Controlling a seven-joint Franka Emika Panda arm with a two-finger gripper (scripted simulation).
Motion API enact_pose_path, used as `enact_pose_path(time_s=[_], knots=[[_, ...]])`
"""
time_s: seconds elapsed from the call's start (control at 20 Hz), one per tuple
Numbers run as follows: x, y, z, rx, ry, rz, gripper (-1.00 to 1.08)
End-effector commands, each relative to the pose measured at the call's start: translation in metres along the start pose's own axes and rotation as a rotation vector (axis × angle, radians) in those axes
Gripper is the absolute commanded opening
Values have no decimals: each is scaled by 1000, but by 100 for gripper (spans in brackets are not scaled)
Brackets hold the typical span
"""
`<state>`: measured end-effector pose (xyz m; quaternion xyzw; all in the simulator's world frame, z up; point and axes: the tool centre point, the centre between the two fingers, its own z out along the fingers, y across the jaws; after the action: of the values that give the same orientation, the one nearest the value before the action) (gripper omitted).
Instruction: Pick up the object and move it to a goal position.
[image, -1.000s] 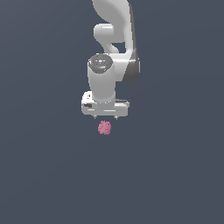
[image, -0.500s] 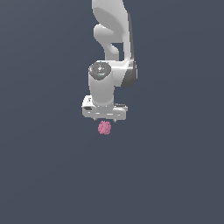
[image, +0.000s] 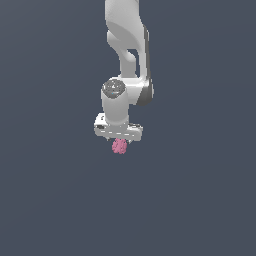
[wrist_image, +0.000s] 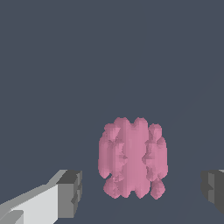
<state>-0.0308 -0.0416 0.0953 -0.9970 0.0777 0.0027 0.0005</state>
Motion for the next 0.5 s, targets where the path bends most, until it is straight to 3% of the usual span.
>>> enact_pose_path(time_s=[0.0,0.45], knots=[[0,1,3,0,5,6,100],[-1,1,16,0,4,6,100]])
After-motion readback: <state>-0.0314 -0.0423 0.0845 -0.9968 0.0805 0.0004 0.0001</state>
